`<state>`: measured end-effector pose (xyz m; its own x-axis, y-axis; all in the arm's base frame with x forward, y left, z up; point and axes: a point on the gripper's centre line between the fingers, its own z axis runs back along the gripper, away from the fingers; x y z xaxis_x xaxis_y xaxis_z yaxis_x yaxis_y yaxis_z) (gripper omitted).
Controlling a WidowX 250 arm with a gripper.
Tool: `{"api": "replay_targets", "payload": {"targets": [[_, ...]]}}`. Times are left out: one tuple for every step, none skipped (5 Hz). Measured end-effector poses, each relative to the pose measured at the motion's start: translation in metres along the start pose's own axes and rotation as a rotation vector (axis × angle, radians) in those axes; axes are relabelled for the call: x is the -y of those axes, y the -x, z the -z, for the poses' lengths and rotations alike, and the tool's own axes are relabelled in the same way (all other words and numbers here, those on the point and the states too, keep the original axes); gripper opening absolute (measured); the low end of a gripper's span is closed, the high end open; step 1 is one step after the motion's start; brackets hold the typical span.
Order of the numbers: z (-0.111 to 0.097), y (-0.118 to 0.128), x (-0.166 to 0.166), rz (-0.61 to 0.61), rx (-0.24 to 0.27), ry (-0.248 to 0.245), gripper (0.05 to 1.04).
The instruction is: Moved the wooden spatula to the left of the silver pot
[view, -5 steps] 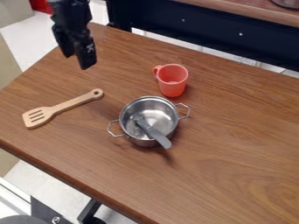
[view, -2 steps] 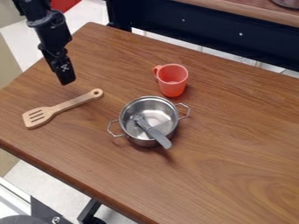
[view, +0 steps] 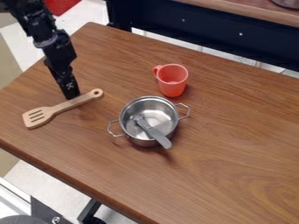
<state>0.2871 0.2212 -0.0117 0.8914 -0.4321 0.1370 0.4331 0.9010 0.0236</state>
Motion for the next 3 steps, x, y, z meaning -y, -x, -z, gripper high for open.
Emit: {"api": "replay_targets", "payload": {"targets": [[0.008, 0.008, 0.005, 0.009, -0.012, -0.018, 0.999], [0.014, 0.013, 0.007, 0.024, -0.022, -0.042, 0.999], [0.024, 0.015, 0.006, 0.014, -0.030, -0.067, 0.999]]}}
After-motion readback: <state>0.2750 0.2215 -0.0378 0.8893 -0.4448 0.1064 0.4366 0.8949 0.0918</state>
